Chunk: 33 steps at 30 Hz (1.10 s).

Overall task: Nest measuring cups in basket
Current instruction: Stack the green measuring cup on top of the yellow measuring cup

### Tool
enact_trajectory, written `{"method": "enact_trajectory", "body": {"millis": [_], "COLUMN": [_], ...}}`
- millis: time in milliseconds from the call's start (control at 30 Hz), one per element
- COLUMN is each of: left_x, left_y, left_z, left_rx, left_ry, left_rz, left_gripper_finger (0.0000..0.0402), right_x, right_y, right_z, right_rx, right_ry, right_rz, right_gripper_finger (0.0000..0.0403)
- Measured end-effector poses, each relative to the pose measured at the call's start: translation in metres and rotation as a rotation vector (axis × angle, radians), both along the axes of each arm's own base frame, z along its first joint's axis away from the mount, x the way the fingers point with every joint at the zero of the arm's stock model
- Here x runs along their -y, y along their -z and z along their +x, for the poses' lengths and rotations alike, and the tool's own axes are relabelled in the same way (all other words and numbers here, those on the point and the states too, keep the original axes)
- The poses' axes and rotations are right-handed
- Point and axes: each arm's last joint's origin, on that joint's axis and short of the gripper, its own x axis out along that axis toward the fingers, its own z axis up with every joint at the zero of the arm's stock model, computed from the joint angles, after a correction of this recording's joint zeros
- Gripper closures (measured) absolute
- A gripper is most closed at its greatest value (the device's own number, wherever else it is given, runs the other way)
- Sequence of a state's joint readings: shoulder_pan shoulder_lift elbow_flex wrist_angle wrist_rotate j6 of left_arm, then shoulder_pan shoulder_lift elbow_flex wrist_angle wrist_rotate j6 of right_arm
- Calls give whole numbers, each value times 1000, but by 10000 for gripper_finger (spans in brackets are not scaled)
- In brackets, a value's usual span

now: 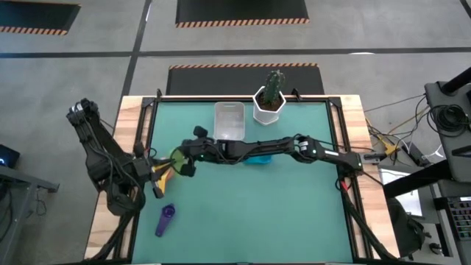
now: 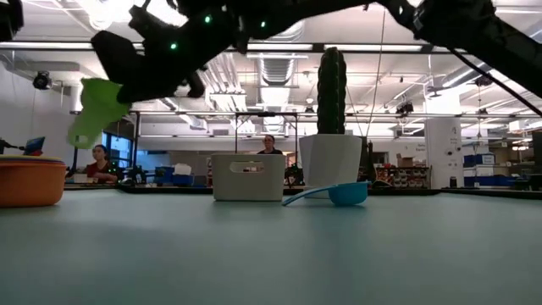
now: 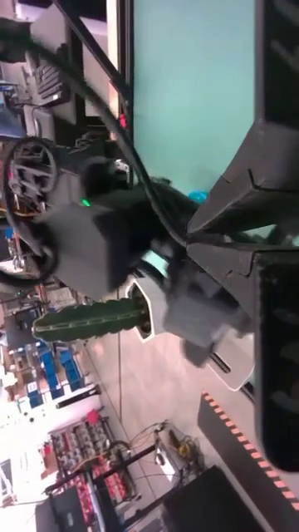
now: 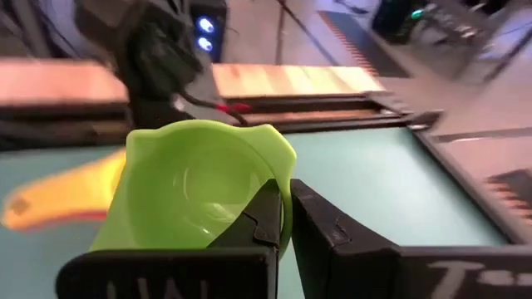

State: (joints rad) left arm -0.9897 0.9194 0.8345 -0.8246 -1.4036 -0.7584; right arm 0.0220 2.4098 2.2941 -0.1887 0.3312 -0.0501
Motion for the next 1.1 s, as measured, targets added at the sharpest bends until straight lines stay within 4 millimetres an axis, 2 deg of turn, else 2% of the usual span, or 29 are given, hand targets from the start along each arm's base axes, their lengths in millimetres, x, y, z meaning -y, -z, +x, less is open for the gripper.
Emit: {"method": "enact_trajectory", "body": {"millis": [100,233,400,600,867,1033,1100], "left_x": [1,2,6,13,32,50,57], "left_y": [2,6,11,16,22,33,40], "left_z": [1,4,7,12,27,40,45], "left_rx": [3,2,-17,-10,101,121,117], "left_ry": [-6,-21,-22,-35,-99,-100,-95], "left_rz": [-10,-12,15,28,2,-37,-41], "left_gripper_finger": [390,390,390,390,390,387,379], "right_x": [-10,-24,-41,-60,-69,-70,-70], "right_y": [-6,-14,-21,-26,-2,17,19], "right_z": [-10,-26,-58,-104,-143,-153,-154], "right_rx": [-86,-170,-238,-140,79,139,175], "right_ry": [31,13,77,110,88,87,89], "right_rz": [-85,-107,-172,-129,-69,-89,-89], "right_gripper_finger": [394,394,394,394,394,394,394]}}
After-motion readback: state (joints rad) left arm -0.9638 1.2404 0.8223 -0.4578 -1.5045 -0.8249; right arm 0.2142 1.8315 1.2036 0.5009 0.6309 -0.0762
